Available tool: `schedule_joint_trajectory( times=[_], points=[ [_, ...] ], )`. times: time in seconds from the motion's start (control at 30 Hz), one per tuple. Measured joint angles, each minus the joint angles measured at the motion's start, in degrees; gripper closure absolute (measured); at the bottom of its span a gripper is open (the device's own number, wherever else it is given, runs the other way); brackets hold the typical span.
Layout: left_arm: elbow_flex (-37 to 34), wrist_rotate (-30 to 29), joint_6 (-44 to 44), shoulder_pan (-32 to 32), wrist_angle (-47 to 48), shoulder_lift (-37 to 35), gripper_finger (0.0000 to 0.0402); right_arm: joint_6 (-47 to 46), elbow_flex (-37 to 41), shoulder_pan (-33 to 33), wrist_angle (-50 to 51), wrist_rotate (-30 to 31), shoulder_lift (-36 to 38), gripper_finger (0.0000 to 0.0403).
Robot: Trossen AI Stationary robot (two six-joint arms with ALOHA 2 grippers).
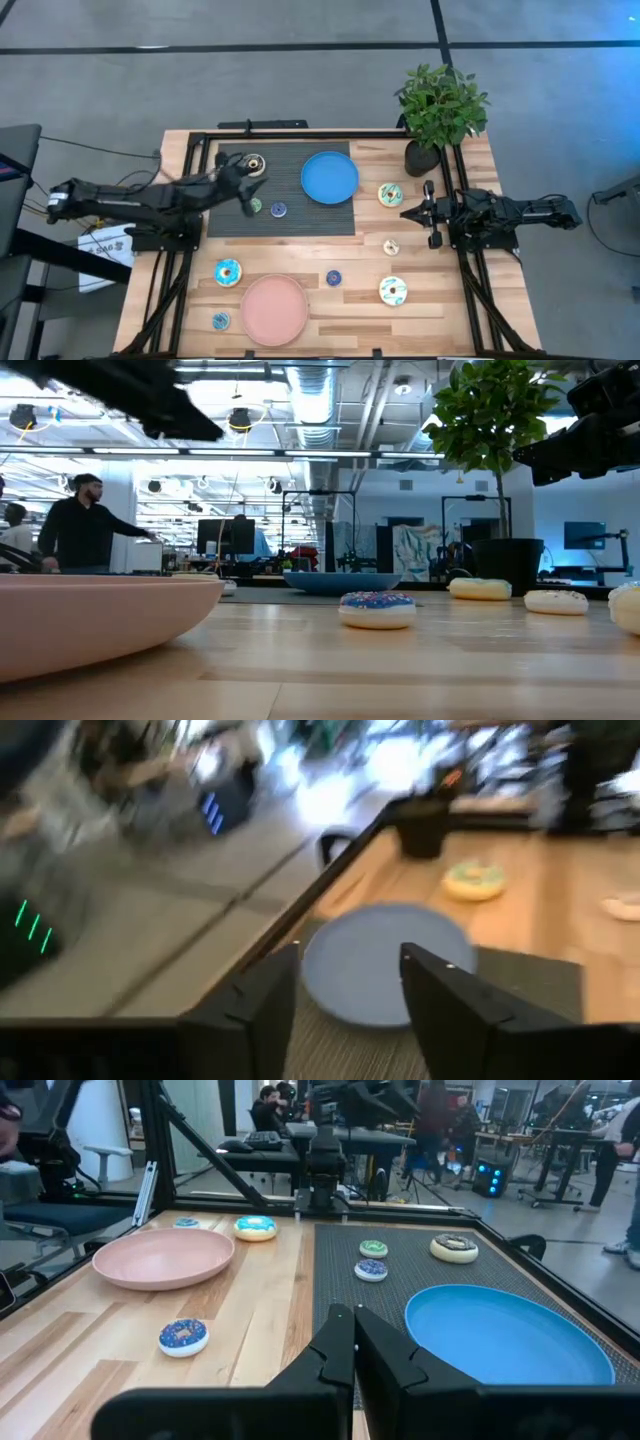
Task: Pick & Place donuts
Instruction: Put the large black donut on the blue plate
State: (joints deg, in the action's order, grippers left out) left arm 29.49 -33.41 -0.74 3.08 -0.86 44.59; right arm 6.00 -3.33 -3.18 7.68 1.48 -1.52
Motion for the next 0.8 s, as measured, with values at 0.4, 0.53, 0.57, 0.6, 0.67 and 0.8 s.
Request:
schedule_joint_trajectory(
  times=[0.4, 0.53, 0.57, 0.6, 0.67, 0.8],
  points=[
    [35.87, 8.68, 34.53, 20.67, 53.58, 32.2, 0.0133, 0.01, -0.02, 0.01, 0.02, 0.0, 0.0, 0.0403],
    [36.72, 16.08, 32.39, 28.66, 55.16, 36.76, 0.0127, 0.02, -0.02, 0.02, 0.0, 0.0, 0.0, 0.0403],
    [36.72, 16.64, 31.78, 30.42, 55.14, 37.48, 0.0126, 0.02, -0.02, 0.0, 0.02, 0.0, 0.0, 0.0403],
    [36.72, 16.7, 31.35, 31.97, 54.98, 38.16, 0.0126, 0.02, 0.0, 0.0, 0.02, 0.0, 0.0, 0.0403],
    [36.72, 16.72, 29.98, 35.11, 54.84, 39.17, 0.0126, 0.02, -0.02, 0.0, 0.01, 0.0, 0.0, 0.0403],
    [36.74, 20.21, 27.12, 40.95, 53.21, 41.22, 0.0126, 0.01, -0.01, 0.02, 0.01, 0.0, 0.0, 0.0403]
  ],
)
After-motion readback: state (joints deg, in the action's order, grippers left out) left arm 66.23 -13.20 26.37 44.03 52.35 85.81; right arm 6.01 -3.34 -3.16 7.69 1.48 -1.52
